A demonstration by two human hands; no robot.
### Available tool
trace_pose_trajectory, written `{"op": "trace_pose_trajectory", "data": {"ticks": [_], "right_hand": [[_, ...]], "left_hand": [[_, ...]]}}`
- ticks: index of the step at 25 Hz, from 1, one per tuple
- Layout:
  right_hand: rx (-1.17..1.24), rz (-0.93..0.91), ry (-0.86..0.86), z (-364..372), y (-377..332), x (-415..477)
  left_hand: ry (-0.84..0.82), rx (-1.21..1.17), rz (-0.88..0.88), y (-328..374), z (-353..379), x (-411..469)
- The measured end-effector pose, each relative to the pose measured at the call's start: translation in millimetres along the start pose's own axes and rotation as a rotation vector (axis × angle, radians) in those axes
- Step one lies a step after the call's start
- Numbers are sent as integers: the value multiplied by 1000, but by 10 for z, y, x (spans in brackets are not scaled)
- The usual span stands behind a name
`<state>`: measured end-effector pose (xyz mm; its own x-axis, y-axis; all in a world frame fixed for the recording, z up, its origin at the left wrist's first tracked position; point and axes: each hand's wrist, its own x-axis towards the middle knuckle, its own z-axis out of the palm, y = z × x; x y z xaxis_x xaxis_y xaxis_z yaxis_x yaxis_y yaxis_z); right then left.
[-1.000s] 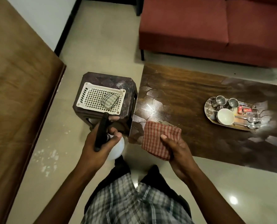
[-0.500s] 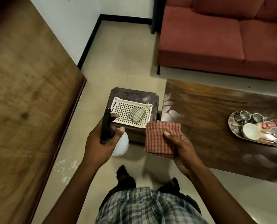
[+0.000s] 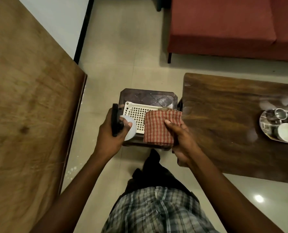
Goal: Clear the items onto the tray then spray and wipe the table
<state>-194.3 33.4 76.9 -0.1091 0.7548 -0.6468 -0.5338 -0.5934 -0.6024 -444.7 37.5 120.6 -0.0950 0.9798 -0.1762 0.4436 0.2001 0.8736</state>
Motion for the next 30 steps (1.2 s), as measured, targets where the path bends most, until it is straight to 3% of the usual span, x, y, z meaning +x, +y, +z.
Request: {"op": "trace_pose_trajectory", "data": {"ticks": [5,9,11,17,21,24,27,30], "right_hand": [[-87,97,123,-77,155,1014],[-192,180,292,-116,424,1628],[-212,213,324,-138,525,1847],[-345,324,391,-262,664,2201],[-618,156,535,-234,635,2023],[-849,5,521,-134,449,1733],[-1080,-215,422,81,86,1400],[-1211,-488,395,484,-565,1226]], "left_hand": [[-78,4,-98,-446,431,758],[-186,81,-79,-874,754,1144],[-265,74,-88,-1093,832,1270],[-299,121,-87,-1620,862,1426],[-318,193,-57,-1727,778,1364],[-340,309,-74,-1565,580,1378],[-131,462,8,-1101,239,1488],[92,487,255,-308,-21,1866]]}}
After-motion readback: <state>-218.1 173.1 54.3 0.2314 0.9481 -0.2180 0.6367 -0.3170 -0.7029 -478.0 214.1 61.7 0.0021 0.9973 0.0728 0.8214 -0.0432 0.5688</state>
